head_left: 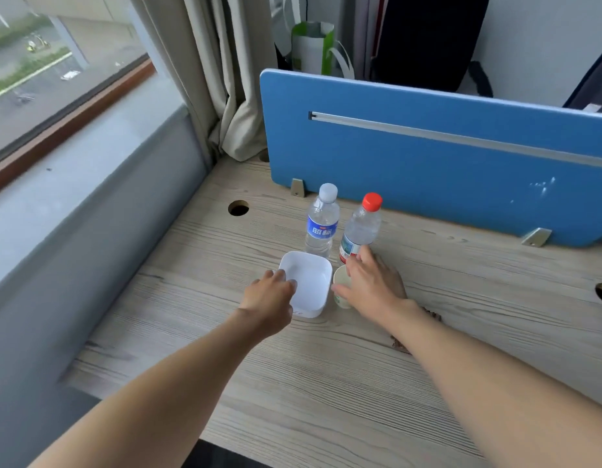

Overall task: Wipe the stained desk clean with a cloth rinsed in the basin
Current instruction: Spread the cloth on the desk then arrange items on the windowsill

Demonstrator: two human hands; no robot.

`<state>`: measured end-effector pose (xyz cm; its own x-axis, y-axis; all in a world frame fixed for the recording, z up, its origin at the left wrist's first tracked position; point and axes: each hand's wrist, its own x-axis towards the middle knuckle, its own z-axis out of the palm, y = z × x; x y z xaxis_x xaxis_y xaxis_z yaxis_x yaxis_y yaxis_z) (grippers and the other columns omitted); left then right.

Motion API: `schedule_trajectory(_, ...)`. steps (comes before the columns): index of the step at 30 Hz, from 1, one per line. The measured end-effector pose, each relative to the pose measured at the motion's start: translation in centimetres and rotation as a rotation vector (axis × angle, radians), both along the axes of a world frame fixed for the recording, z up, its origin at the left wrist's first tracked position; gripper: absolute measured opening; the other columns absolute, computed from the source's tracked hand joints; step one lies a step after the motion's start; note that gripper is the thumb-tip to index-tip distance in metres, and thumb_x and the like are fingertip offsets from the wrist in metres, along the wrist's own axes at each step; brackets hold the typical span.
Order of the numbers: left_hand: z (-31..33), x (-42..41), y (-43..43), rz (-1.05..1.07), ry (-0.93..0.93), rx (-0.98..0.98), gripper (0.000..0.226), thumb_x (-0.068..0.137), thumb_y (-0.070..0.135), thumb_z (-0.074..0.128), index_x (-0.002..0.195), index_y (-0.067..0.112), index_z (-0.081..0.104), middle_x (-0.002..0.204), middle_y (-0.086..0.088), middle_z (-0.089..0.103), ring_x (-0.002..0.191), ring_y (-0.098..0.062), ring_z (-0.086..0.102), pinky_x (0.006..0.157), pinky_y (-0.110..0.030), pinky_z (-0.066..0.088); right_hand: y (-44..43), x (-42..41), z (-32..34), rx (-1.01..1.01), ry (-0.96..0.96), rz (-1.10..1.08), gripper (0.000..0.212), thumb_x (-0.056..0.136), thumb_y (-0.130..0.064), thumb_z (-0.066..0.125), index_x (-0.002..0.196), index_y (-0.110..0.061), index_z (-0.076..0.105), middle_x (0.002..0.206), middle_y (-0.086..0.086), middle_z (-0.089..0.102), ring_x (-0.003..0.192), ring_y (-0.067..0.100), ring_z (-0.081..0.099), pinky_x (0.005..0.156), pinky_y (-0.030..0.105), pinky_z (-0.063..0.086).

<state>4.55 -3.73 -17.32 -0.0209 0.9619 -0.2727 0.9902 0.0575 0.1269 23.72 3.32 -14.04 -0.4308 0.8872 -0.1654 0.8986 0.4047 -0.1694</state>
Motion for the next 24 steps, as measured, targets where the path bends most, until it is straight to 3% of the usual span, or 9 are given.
schedule_trajectory(7,5.7,-8.5,-4.7,0.198,-0.113,0.207,0.023,0.093,0.016,0.052,0.111,0.016,0.064,0.117,-0.003,0.057,0.116,-0.024,0.049,0.075,-0.034,0.046,-3.9,-11.0,3.9,-0.010,0.024,0.204,0.023,0.101,-0.030,0.044,0.111,-0.011,0.054,0.121,0.007,0.043,0.099,0.028,0.055,0.073,0.038,0.046)
schedule_trajectory(10,8.6,-14.7,-9.5,0.309,-0.101,0.297,0.024,0.093,0.015,0.050,0.111,0.019,0.065,0.117,-0.002,0.056,0.116,-0.024,0.049,0.079,-0.036,0.047,-7.7,-18.4,5.4,-0.030,0.074,0.284,0.019,0.101,-0.026,0.042,0.104,-0.012,0.055,0.115,0.006,0.046,0.089,0.025,0.051,0.074,0.038,0.046)
schedule_trajectory(13,11.3,-20.7,-14.3,0.462,-0.107,0.392,0.023,0.090,0.012,0.050,0.104,0.019,0.066,0.110,-0.002,0.056,0.111,-0.025,0.051,0.076,-0.036,0.046,-11.8,-25.3,6.9,-0.041,0.115,0.369,0.021,0.101,-0.027,0.042,0.105,-0.013,0.056,0.114,0.006,0.049,0.097,0.029,0.054,0.079,0.039,0.047)
schedule_trajectory(17,14.1,-29.0,-22.6,0.772,-0.178,0.609,0.028,0.086,0.010,0.051,0.105,0.015,0.071,0.113,-0.007,0.062,0.109,-0.029,0.055,0.090,-0.040,0.048,-18.6,-34.7,8.9,-0.136,0.257,0.488,0.012,0.097,-0.026,0.049,0.096,-0.017,0.057,0.109,0.006,0.055,0.101,0.030,0.057,0.081,0.037,0.047)
schedule_trajectory(19,14.6,-32.4,-26.7,0.903,-0.110,0.667,0.028,0.086,0.011,0.055,0.110,0.015,0.069,0.120,-0.009,0.060,0.113,-0.032,0.053,0.094,-0.041,0.045,-21.9,-38.8,9.6,-0.233,0.314,0.509,0.007,0.095,-0.024,0.052,0.093,-0.019,0.056,0.109,0.006,0.060,0.100,0.028,0.059,0.085,0.036,0.049)
schedule_trajectory(21,14.6,-35.4,-30.8,1.005,0.012,0.603,0.036,0.086,0.018,0.059,0.121,0.016,0.062,0.129,-0.011,0.055,0.119,-0.034,0.048,0.096,-0.043,0.040,-24.9,-42.4,9.9,-0.324,0.344,0.523,0.009,0.094,-0.021,0.053,0.099,-0.016,0.058,0.113,0.008,0.063,0.104,0.026,0.059,0.083,0.030,0.045)
schedule_trajectory(24,13.6,-39.0,-36.1,1.054,0.094,0.357,0.058,0.085,0.034,0.064,0.139,0.020,0.046,0.138,-0.011,0.047,0.126,-0.033,0.043,0.099,-0.046,0.036,-28.8,-45.6,10.2,-0.456,0.316,0.551,0.032,0.096,-0.023,0.053,0.126,-0.011,0.055,0.128,0.005,0.056,0.118,0.024,0.053,0.090,0.028,0.042)
